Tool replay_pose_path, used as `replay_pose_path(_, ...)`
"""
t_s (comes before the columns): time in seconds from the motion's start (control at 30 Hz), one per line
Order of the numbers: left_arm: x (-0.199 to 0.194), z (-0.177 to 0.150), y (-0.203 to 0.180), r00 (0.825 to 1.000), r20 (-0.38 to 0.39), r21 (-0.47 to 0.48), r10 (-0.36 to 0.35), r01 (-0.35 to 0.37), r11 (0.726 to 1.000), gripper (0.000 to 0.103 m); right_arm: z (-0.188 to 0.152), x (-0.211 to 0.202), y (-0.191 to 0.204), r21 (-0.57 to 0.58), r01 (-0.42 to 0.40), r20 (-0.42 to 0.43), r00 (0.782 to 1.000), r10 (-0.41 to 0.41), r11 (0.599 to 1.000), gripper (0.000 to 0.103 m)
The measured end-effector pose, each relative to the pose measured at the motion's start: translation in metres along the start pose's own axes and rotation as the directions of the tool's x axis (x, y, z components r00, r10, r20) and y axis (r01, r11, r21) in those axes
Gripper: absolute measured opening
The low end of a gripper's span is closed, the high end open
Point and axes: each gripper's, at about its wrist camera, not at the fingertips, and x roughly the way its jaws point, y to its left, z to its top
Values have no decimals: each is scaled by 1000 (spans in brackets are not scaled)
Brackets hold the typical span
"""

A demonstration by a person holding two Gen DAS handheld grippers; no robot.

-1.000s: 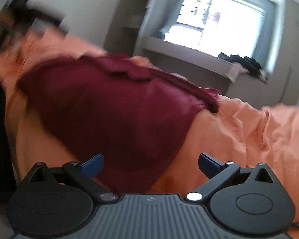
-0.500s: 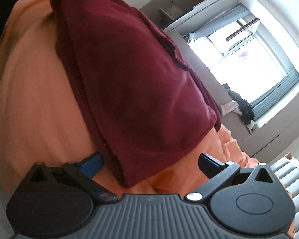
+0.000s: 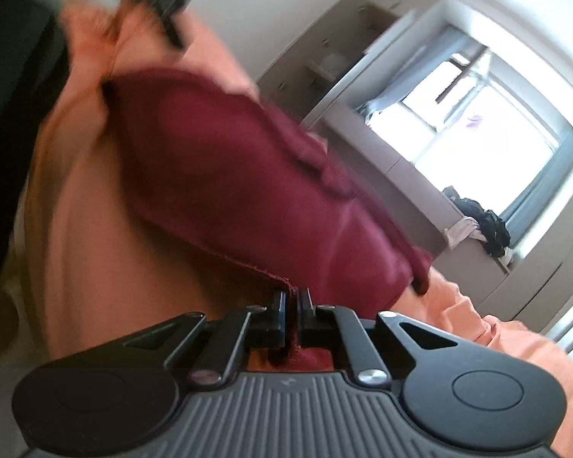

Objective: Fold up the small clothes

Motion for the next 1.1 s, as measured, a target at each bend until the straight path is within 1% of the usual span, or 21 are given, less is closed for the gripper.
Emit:
replay_pose_path(0.1, 2, 3, -8, 998, 23, 28, -56, 55, 998, 102, 20, -15, -27, 106, -24, 72, 997, 17, 994, 5)
replay_pose_path(0.23, 5, 9, -25, 990, 30, 68, -141, 139, 988, 102, 41, -39, -57, 150, -12, 184, 983, -16, 989, 5)
replay_pose_path(0.3, 6, 10, -35, 987, 33, 100, -158, 154, 983, 102, 48, -44, -66, 155, 5, 223, 974, -40, 988, 5)
replay_pose_path(0.37, 9, 11, -47, 988, 33, 146, -154, 147, 978, 102, 53, -49, -73, 158, 18, 251, 966, -57, 987, 5)
replay_pose_path(0.43, 15, 12, -57, 992, 18, 187, -128, 122, 975, 102, 53, -53, -78, 165, 27, 273, 959, -72, 986, 5)
replay_pose_path(0.5, 23, 13, -63, 997, -9, 204, -73, 73, 976, 101, 54, -57, -83, 176, 37, 288, 954, -88, 984, 5)
replay_pose_path(0.57, 32, 14, -63, 999, -48, 200, -17, 26, 979, 98, 51, -64, -82, 191, 50, 296, 949, -106, 980, 4)
replay_pose_path(0.6, 35, 15, -60, 998, -63, 191, 1, 11, 981, 97, 51, -71, -79, 197, 56, 296, 949, -113, 979, 4)
replay_pose_path(0.67, 39, 16, -51, 996, -82, 164, 37, -23, 986, 96, 49, -74, -84, 205, 66, 292, 948, -125, 977, 4)
replay_pose_path(0.73, 43, 16, -41, 989, -101, 151, 111, -95, 984, 92, 47, -76, -86, 210, 76, 287, 948, -136, 975, 4)
replay_pose_path(0.77, 46, 16, -36, 982, -109, 150, 156, -139, 979, 89, 45, -77, -87, 213, 80, 285, 948, -140, 974, 4)
replay_pose_path(0.83, 50, 15, -24, 968, -125, 145, 219, -201, 969, 86, 43, -76, -89, 220, 84, 277, 950, -145, 972, 4)
replay_pose_path(0.87, 52, 14, -17, 961, -139, 136, 240, -222, 966, 83, 42, -75, -89, 223, 85, 273, 951, -146, 971, 4)
replay_pose_path(0.93, 56, 14, -3, 949, -178, 108, 260, -244, 964, 76, 40, -76, -88, 229, 88, 263, 953, -149, 969, 4)
replay_pose_path(1.03, 57, 14, 12, 941, -213, 96, 261, -246, 965, 64, 34, -76, -87, 246, 83, 245, 959, -145, 966, 4)
replay_pose_path(1.07, 58, 13, 16, 941, -219, 101, 259, -242, 965, 49, 32, -76, -86, 253, 78, 237, 961, -139, 964, 4)
replay_pose_path(1.1, 57, 13, 18, 942, -221, 103, 252, -234, 967, 32, 29, -75, -85, 257, 72, 228, 965, -133, 964, 4)
